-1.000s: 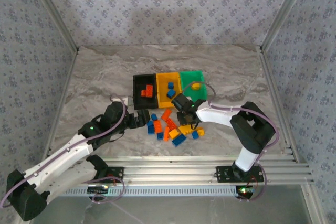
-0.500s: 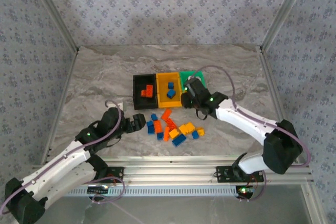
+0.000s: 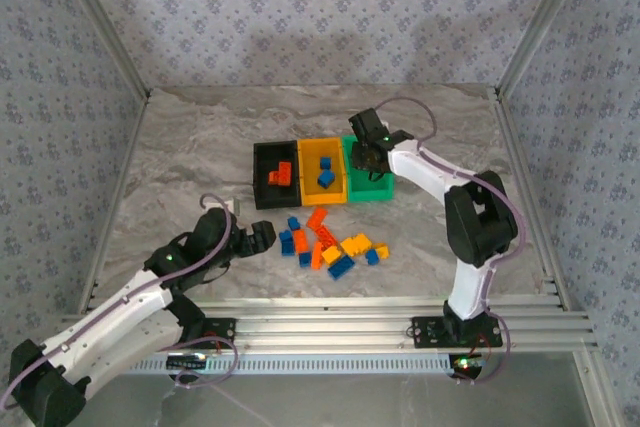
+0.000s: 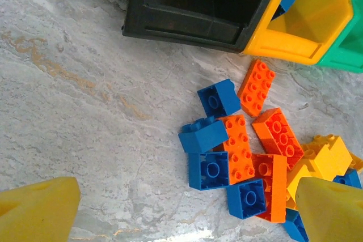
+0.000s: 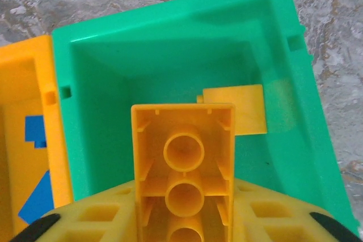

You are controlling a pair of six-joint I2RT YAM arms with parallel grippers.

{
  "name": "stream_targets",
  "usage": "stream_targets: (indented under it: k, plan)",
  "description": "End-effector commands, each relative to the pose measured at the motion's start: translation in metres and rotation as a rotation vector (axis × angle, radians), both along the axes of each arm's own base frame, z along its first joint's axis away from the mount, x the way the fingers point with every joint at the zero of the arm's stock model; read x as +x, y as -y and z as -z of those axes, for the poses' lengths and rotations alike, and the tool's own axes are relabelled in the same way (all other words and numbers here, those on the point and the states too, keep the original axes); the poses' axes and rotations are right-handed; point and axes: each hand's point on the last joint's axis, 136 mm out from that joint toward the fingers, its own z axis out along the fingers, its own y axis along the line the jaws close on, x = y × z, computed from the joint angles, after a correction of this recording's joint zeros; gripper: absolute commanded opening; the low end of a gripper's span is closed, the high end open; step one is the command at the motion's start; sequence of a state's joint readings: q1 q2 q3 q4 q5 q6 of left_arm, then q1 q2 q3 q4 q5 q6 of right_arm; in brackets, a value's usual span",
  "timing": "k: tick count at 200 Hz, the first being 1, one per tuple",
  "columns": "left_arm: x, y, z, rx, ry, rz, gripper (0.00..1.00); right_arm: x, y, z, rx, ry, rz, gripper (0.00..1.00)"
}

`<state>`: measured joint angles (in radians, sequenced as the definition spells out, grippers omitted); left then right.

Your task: Sort the legos into containers by color

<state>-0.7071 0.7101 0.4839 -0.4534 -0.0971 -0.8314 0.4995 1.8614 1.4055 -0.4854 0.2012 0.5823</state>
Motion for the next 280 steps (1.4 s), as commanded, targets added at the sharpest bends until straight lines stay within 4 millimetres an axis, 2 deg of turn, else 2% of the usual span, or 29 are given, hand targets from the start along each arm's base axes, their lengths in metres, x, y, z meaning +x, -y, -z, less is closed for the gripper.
stream_targets:
  k: [1, 11, 28, 37, 52, 66, 97, 100, 105, 144, 171, 189, 216, 240, 280]
  plan:
    - [0.0, 0.002, -0.003, 0.008, -0.009, 0.019, 0.98, 0.006, -0.003, -0.01, 0.026, 0.001, 0.027, 0.51]
    - [0.001, 0.003, -0.004, 0.012, -0.009, 0.025, 0.98, 0.007, -0.005, -0.016, 0.036, 0.015, 0.03, 0.56]
    - [0.003, 0.007, -0.005, 0.019, -0.008, 0.042, 0.97, 0.008, -0.005, -0.03, 0.051, 0.043, 0.03, 0.59]
    - [0.005, 0.01, -0.006, 0.021, -0.009, 0.054, 0.94, 0.005, -0.006, -0.039, 0.061, 0.065, 0.026, 0.6]
    - [0.007, 0.018, -0.006, 0.023, -0.015, 0.088, 0.87, -0.005, -0.009, -0.052, 0.081, 0.097, 0.01, 0.61]
    - [0.01, 0.025, -0.003, 0.031, -0.035, 0.113, 0.85, -0.018, -0.011, -0.061, 0.099, 0.123, -0.011, 0.62]
    - [0.017, 0.047, 0.017, 0.044, -0.084, 0.18, 0.84, -0.051, -0.012, -0.067, 0.156, 0.149, -0.018, 0.62]
    - [0.018, 0.049, 0.019, 0.049, -0.087, 0.186, 0.84, -0.058, -0.008, -0.058, 0.148, 0.131, -0.018, 0.62]
    - [0.019, 0.052, 0.023, 0.062, -0.094, 0.198, 0.84, -0.063, -0.007, -0.056, 0.15, 0.13, -0.019, 0.63]
    - [0.04, 0.07, 0.039, 0.182, -0.092, 0.25, 0.82, -0.089, 0.006, -0.053, 0.167, 0.136, -0.013, 0.63]
    - [0.062, 0.077, 0.035, 0.239, -0.044, 0.24, 0.77, -0.098, 0.013, -0.054, 0.177, 0.151, 0.0, 0.63]
    - [0.071, 0.08, 0.042, 0.281, -0.048, 0.238, 0.7, -0.101, 0.017, -0.056, 0.177, 0.16, 0.004, 0.64]
    - [0.081, 0.082, 0.057, 0.334, -0.07, 0.233, 0.66, -0.104, 0.019, -0.063, 0.184, 0.176, 0.001, 0.64]
    - [0.084, 0.087, 0.071, 0.345, -0.095, 0.241, 0.62, -0.106, 0.022, -0.071, 0.19, 0.201, 0.0, 0.64]
    - [0.079, 0.088, 0.085, 0.34, -0.122, 0.247, 0.5, -0.111, 0.028, -0.079, 0.184, 0.232, 0.001, 0.64]
